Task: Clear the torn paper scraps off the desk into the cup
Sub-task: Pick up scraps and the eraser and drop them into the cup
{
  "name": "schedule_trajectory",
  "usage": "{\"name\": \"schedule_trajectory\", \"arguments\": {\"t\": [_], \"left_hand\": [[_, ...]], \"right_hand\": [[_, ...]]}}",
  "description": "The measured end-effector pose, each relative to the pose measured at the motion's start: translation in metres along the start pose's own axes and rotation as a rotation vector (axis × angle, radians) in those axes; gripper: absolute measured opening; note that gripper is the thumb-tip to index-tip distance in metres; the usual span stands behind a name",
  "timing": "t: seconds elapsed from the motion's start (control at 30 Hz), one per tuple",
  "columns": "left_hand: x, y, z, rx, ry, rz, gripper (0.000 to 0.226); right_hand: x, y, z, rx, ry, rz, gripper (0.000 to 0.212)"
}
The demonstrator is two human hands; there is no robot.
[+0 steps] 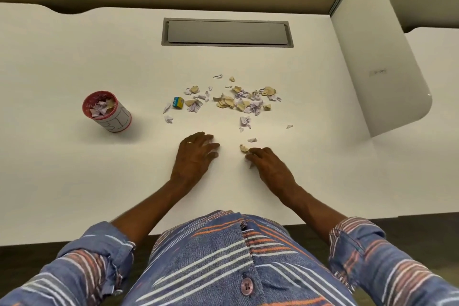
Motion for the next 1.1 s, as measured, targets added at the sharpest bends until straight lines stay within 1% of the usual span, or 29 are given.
{"name": "schedule_trajectory", "arguments": {"t": [0.1,0.13,0.2,0.27,0.33,0.47,0.53,0.6,0.63,0.7,0.83,0.93,1.0,1.03,1.1], "left_hand": [[0.008,-0.009,-0.009,0.0,-0.137,-0.039,0.076],[0.01,-0.01,-0.011,0.016,-0.188,-0.051,0.085],[0.013,-0.011,-0.014,0.082,-0.25,-0.103,0.092],[0.014,-0.008,-0.015,0.158,-0.27,-0.169,0.094],[0.014,-0.007,-0.012,0.207,-0.256,-0.201,0.087],[0.007,-0.007,-0.01,0.253,-0.206,-0.204,0.067],[-0.001,-0.006,-0.01,0.288,-0.174,-0.253,0.052],[-0.004,-0.008,-0.01,0.17,-0.101,-0.224,0.028],[-0.006,-0.008,-0.013,0.153,-0.084,-0.203,0.023],[-0.006,-0.006,-0.015,0.084,0.001,-0.227,0.024],[-0.011,-0.006,-0.016,-0.001,0.141,-0.182,0.02],[-0.012,-0.014,-0.013,0.134,0.074,-0.162,0.02],[-0.009,-0.021,-0.015,0.279,-0.028,-0.08,0.017],[-0.006,-0.025,-0.016,0.354,-0.072,-0.033,0.016],[-0.001,-0.035,-0.019,0.428,-0.14,0.021,0.017]], "right_hand": [[-0.008,-0.001,0.0,0.003,0.009,0.006,0.042],[-0.01,-0.002,0.0,-0.005,0.012,0.015,0.041],[-0.013,-0.002,0.001,-0.033,0.013,0.044,0.039],[-0.015,-0.002,0.001,-0.048,0.009,0.064,0.037],[-0.015,-0.002,0.0,-0.043,0.025,0.068,0.037],[-0.017,-0.003,-0.003,-0.039,0.063,0.066,0.039],[-0.018,-0.005,-0.005,-0.035,0.075,0.064,0.036],[-0.018,-0.005,-0.006,-0.028,0.082,0.059,0.035],[-0.018,-0.005,-0.006,-0.022,0.085,0.058,0.035],[-0.018,-0.005,-0.007,-0.009,0.087,0.061,0.034],[-0.019,-0.005,-0.009,-0.005,0.084,0.077,0.032],[-0.023,-0.007,-0.011,-0.104,0.095,0.175,0.025],[-0.027,-0.01,-0.015,-0.241,0.131,0.268,0.019],[-0.029,-0.012,-0.017,-0.315,0.164,0.304,0.018],[-0.035,-0.013,-0.02,-0.489,0.269,0.324,0.018]]}}
Point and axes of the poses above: each hand's wrist, its own x-axis away from the middle knuckle, its own y-axis out of the palm, z = x × y, the point moved 3 cm from there along -x, towards the middle knuckle, and after that the axes turned 8 degrees about -z, right-handed, at the moved point
